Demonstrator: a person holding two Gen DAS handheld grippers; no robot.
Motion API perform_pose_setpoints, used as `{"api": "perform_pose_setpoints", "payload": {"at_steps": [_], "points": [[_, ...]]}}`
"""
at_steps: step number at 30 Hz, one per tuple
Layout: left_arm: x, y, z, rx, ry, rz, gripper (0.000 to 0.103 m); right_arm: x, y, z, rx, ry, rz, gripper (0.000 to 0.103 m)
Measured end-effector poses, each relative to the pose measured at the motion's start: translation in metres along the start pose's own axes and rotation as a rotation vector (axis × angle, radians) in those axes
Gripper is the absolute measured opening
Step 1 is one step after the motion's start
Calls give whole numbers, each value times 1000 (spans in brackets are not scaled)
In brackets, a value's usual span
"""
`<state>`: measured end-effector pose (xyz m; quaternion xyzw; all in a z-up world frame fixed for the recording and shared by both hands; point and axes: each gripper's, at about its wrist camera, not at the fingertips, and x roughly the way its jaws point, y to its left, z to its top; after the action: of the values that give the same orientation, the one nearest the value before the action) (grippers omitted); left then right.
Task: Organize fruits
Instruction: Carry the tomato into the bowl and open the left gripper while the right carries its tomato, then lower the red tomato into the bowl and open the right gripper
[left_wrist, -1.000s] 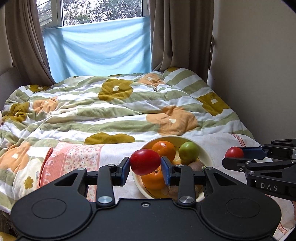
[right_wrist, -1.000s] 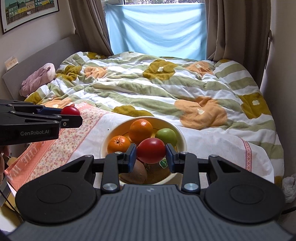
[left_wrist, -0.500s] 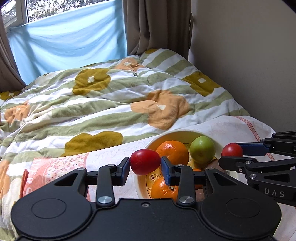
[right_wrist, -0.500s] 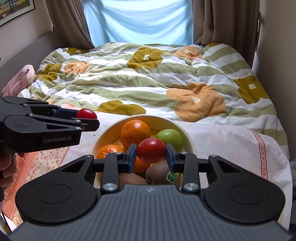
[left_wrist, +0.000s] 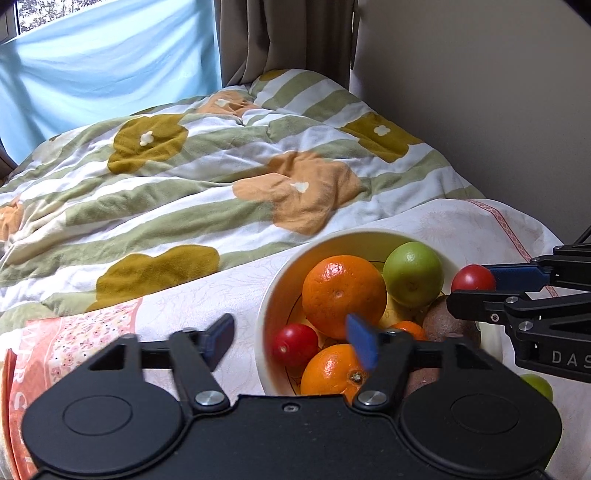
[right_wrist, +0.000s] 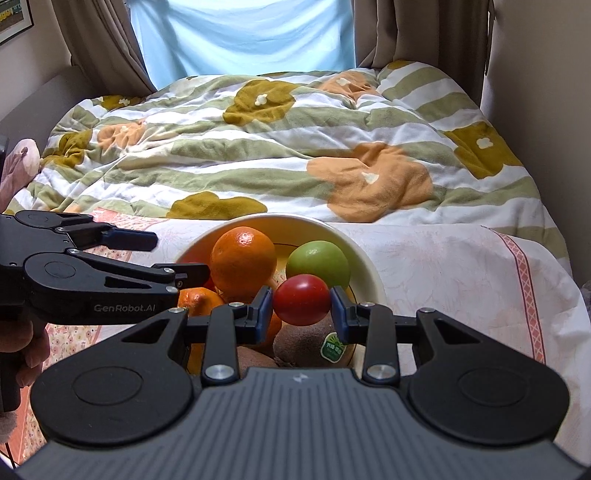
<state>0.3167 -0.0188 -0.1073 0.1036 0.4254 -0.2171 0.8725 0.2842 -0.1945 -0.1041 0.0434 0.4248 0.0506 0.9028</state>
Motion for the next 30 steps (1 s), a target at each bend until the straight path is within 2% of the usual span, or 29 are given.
{"api": "perform_pose_setpoints", "payload": {"at_steps": [1, 14, 30], "points": [[-3, 0, -1, 7, -14, 9, 89, -1, -1, 0, 0, 1, -1, 49], [-45, -2, -15, -8, -35, 86, 89, -14, -7, 3, -46, -8, 27, 49], [-65, 2, -39, -77, -16, 152, 89, 18, 17, 11, -126, -2, 84, 49]]}}
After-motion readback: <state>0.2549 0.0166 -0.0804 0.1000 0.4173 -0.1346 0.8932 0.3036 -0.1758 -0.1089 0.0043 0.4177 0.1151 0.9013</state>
